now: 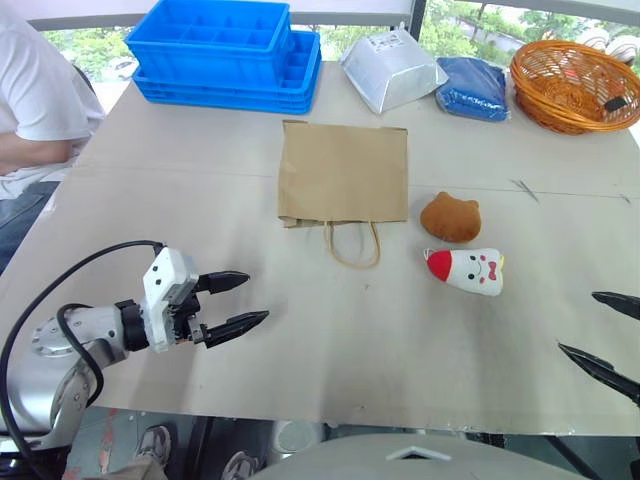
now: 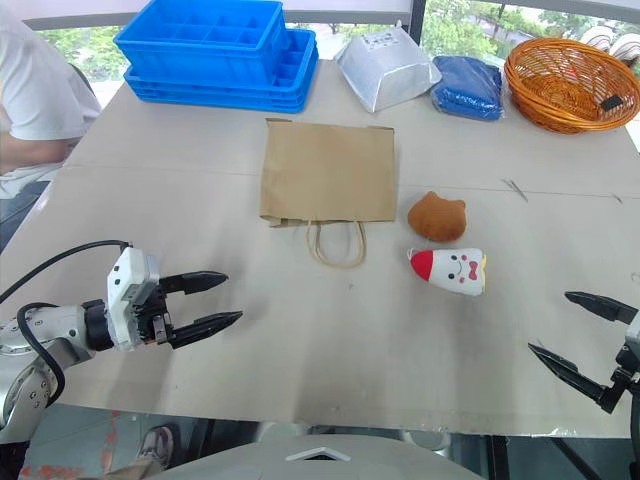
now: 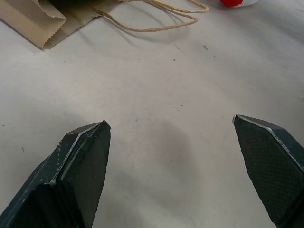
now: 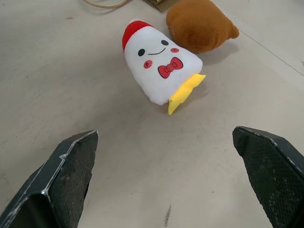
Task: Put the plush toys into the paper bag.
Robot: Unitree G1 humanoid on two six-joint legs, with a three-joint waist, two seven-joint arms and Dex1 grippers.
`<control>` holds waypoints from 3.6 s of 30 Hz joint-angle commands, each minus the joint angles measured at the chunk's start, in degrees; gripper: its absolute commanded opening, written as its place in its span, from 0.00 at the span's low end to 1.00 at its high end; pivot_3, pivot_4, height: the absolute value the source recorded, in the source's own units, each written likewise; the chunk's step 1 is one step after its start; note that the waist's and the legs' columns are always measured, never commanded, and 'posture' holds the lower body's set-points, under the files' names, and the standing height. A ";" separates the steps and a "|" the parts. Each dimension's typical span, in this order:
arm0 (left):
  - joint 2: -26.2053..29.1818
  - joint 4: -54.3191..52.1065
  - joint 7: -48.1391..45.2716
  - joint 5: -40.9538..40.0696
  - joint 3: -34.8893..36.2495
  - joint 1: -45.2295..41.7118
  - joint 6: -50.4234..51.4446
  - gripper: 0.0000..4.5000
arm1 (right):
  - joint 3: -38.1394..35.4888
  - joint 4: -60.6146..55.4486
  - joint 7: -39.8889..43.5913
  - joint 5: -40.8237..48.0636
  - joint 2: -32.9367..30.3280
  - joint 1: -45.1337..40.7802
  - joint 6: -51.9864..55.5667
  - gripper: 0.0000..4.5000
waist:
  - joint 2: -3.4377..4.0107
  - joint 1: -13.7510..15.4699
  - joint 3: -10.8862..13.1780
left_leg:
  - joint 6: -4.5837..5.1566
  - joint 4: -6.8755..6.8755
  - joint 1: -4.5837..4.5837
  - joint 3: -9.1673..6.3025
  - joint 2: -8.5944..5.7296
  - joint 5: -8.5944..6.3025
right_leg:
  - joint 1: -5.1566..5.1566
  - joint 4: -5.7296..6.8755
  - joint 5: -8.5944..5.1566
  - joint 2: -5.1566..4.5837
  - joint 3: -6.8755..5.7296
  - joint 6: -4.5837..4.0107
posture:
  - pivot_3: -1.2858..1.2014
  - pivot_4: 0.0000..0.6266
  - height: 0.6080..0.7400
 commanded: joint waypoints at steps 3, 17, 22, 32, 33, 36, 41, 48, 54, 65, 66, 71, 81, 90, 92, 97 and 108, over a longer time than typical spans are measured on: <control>0.16 0.21 0.71 -1.71 -2.42 -9.28 1.12 0.99 | 3.32 -4.17 -5.25 1.55 1.29 -4.91 -1.68 1.00 | -0.02 0.28 -0.01 | 0.00 0.03 -0.04 -0.08 -0.05 0.00 | 0.01 0.00 -0.01 0.02 -0.10 -0.01 | 0.52 0.24 1.00; -4.34 22.87 -2.36 32.10 -31.51 -43.12 -37.83 0.99 | 11.28 -21.96 -11.26 7.24 3.87 1.28 1.61 1.00 | 0.25 1.58 -0.15 | 0.03 0.09 -0.05 -0.25 -0.36 0.00 | 0.19 0.00 0.16 0.25 -0.17 0.11 | 0.52 0.24 1.00; -9.79 34.98 -0.35 40.81 -38.27 -50.81 -54.76 0.91 | 13.16 -22.60 -12.22 3.62 8.49 6.34 -2.73 1.00 | 0.18 1.36 -0.17 | 0.26 0.18 -0.07 -0.26 -0.45 -0.13 | 0.26 -0.02 0.13 0.19 -0.12 0.18 | 0.52 0.24 1.00; -15.90 42.06 -7.72 30.10 -38.04 -55.97 -48.29 0.08 | 18.74 -25.50 -16.81 -3.42 14.14 12.81 -8.05 1.00 | 0.20 1.17 -0.18 | 0.27 0.20 -0.05 -0.37 -0.45 -0.13 | 0.27 0.02 0.01 0.20 -0.19 0.37 | 0.52 0.24 1.00; -15.55 38.63 -10.31 24.47 -36.87 -55.13 -38.65 0.01 | 19.27 -25.53 -17.82 -4.60 14.27 12.72 -7.96 1.00 | 0.20 1.05 -0.18 | 0.27 0.21 -0.07 -0.38 -0.44 -0.13 | 0.27 0.03 0.01 0.20 -0.19 0.37 | 0.52 0.24 1.00; -12.27 26.30 -12.40 2.87 -30.91 -54.68 -4.61 0.01 | 21.00 -25.40 -22.67 -7.50 13.97 9.65 -5.26 1.00 | 0.19 0.74 -0.17 | 0.25 0.27 -0.11 -0.43 -0.34 -0.12 | 0.25 0.06 -0.03 0.20 -0.25 0.41 | 0.52 0.24 1.00; -12.56 23.44 3.13 -19.28 -16.13 -62.57 28.10 0.01 | 22.92 -23.21 -25.32 -11.60 7.87 1.06 -0.18 1.00 | 0.18 0.34 -0.16 | 0.25 0.52 -0.21 -0.60 -0.32 -0.11 | 0.27 0.17 -0.04 0.16 -0.39 0.45 | 0.52 0.24 1.00; -12.96 16.99 14.22 -24.58 -9.03 -61.55 36.83 0.01 | 27.70 -10.31 -21.87 -16.33 -2.84 -12.44 0.97 1.00 | 0.22 0.09 -0.18 | 0.22 0.49 0.01 -0.90 -0.54 -0.09 | 0.54 0.15 -0.05 0.17 -0.43 0.44 | 0.52 0.24 1.00; -16.93 10.84 20.27 -26.72 -8.25 -59.68 37.14 0.01 | 41.23 4.36 -19.46 -22.72 -6.96 -28.73 2.28 1.00 | 0.09 0.15 -0.17 | 0.00 0.48 -0.03 -1.20 -0.71 0.04 | 0.60 0.13 0.05 0.21 -0.27 0.26 | 0.52 0.24 1.00; -3.87 18.99 4.26 -18.22 -12.72 -74.30 30.96 0.00 | 43.95 3.63 -19.48 -21.71 -7.26 -35.52 6.71 0.01 | 0.18 -0.04 -0.20 | -0.03 0.41 -0.09 -1.35 -0.91 0.06 | 0.59 0.12 -0.01 0.16 -0.06 0.38 | 0.52 0.24 1.00; -4.58 18.52 4.05 -18.01 -13.23 -73.67 30.60 0.00 | 42.80 2.12 -19.61 -20.24 -6.89 -35.35 7.51 0.01 | 0.18 0.11 -0.19 | -0.03 0.41 -0.09 -1.33 -0.92 0.06 | 0.59 0.13 -0.02 0.14 -0.04 0.40 | 0.52 0.24 1.00; -8.02 14.02 3.01 -13.87 -17.77 -63.86 25.58 0.00 | 31.01 -11.91 -20.01 -0.79 -3.71 -33.27 16.36 0.01 | 0.18 0.27 -0.19 | -0.04 0.48 -0.13 -1.37 -0.91 0.06 | 0.58 0.21 -0.02 0.16 -0.04 0.40 | 0.52 0.24 1.00; -12.65 14.19 3.65 -13.18 -18.36 -56.19 24.46 0.00 | 32.11 -16.11 -40.55 23.41 -0.51 -55.47 24.35 0.01 | 0.12 -0.25 -0.14 | 0.00 0.46 -0.07 -1.35 -0.89 0.05 | 0.57 0.23 -0.01 0.18 0.06 0.38 | 0.52 0.24 1.00; -15.32 11.79 12.21 -20.23 -11.79 -53.71 32.05 0.00 | 59.54 1.47 -39.17 -12.55 -0.05 -60.37 8.70 0.01 | 0.13 -0.02 -0.15 | 0.09 0.60 -0.72 -1.72 -0.93 0.00 | 0.26 0.11 -0.05 0.20 0.28 0.48 | 0.52 0.24 1.00; -15.84 10.97 14.37 -21.39 -10.00 -53.02 32.57 0.00 | 65.55 4.83 -36.39 -20.55 -1.55 -60.60 3.33 0.01 | 0.14 -0.14 -0.16 | 0.10 0.75 -1.09 -1.73 -0.93 0.00 | -0.05 0.17 -0.04 0.19 0.29 0.50 | 0.52 0.24 1.00; -16.95 8.31 18.03 -22.54 -8.48 -51.32 32.57 0.00 | 70.79 10.82 -31.24 -29.25 -0.68 -63.65 -6.87 0.01 | 0.14 -0.25 -0.15 | 0.10 0.93 -1.19 -1.78 -0.93 -0.01 | -0.15 0.32 -0.04 0.18 0.26 0.50 | 0.52 0.24 1.00; -20.07 7.12 19.71 -22.32 -10.55 -51.50 30.81 0.00 | 76.42 24.04 -18.07 -33.80 9.26 -77.20 -23.64 0.01 | 0.13 -0.23 -0.15 | 0.07 1.12 -1.08 -1.72 -0.95 0.01 | -0.15 0.69 -0.05 0.24 0.33 0.48 | 0.52 0.24 1.00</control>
